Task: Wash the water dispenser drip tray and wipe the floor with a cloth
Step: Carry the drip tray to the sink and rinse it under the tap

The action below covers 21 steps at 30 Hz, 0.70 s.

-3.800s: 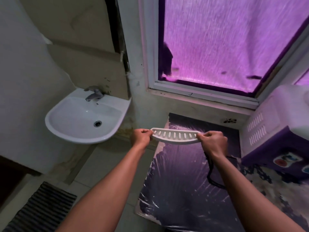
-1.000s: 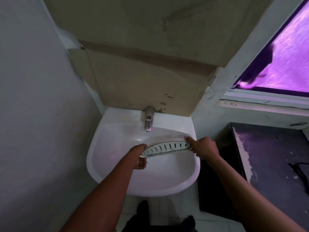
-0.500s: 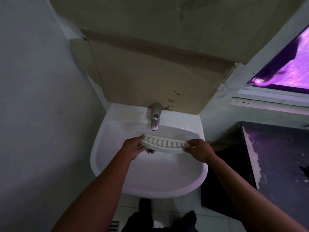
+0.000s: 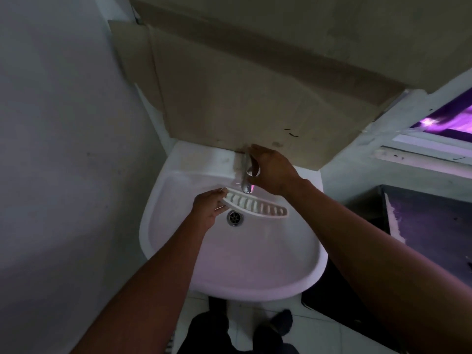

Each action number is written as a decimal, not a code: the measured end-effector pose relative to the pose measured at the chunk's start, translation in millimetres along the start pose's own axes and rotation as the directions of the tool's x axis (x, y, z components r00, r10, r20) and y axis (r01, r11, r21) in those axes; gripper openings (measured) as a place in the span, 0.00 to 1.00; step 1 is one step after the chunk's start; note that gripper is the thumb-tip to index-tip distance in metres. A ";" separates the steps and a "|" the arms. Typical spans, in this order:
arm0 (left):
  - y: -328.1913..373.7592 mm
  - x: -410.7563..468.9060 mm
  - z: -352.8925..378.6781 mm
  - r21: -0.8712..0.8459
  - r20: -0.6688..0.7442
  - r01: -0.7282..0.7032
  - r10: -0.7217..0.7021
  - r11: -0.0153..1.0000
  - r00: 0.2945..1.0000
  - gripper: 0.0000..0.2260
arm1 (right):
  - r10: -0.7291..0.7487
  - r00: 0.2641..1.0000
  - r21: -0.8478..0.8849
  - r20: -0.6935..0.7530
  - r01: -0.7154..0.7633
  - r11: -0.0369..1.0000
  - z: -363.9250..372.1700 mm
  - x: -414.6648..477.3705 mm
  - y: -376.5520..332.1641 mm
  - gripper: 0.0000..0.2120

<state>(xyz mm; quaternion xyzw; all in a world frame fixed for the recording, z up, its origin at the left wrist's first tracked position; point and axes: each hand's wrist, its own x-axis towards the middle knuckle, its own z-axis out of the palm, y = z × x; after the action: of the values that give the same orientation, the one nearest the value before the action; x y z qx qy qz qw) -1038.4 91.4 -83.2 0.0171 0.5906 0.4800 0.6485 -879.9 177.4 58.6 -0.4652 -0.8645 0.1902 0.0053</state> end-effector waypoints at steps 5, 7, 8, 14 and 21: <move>-3.6 4.6 3.7 -0.017 -0.005 0.012 -0.012 1.000 1.000 0.12 | -0.048 0.996 -0.005 -0.070 0.048 0.999 1.6 4.3 3.0 0.18; -4.1 5.9 4.7 -0.019 -0.004 0.018 -0.018 1.000 1.000 0.11 | -0.035 0.997 -0.003 -0.063 0.035 0.999 -3.0 8.5 3.3 0.15; -4.2 6.7 4.8 -0.015 -0.001 0.019 -0.019 1.000 1.000 0.11 | -0.033 0.997 0.007 -0.063 0.034 0.999 -4.5 10.9 4.2 0.15; -4.4 9.0 8.8 -0.012 0.031 0.028 -0.028 1.000 0.999 0.13 | -0.011 1.000 0.058 -0.012 0.012 0.998 -3.3 16.5 10.2 0.25; -16.5 11.2 25.6 0.034 0.056 0.052 -0.054 0.998 0.997 0.02 | 0.251 0.947 0.257 -0.202 -0.196 0.946 26.0 -30.4 26.4 0.27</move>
<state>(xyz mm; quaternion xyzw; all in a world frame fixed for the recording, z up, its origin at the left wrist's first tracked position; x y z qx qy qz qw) -1010.2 103.7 -93.6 0.0256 0.5797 0.4521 0.6774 -846.3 157.6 30.7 -0.5759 -0.7708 0.2342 0.1389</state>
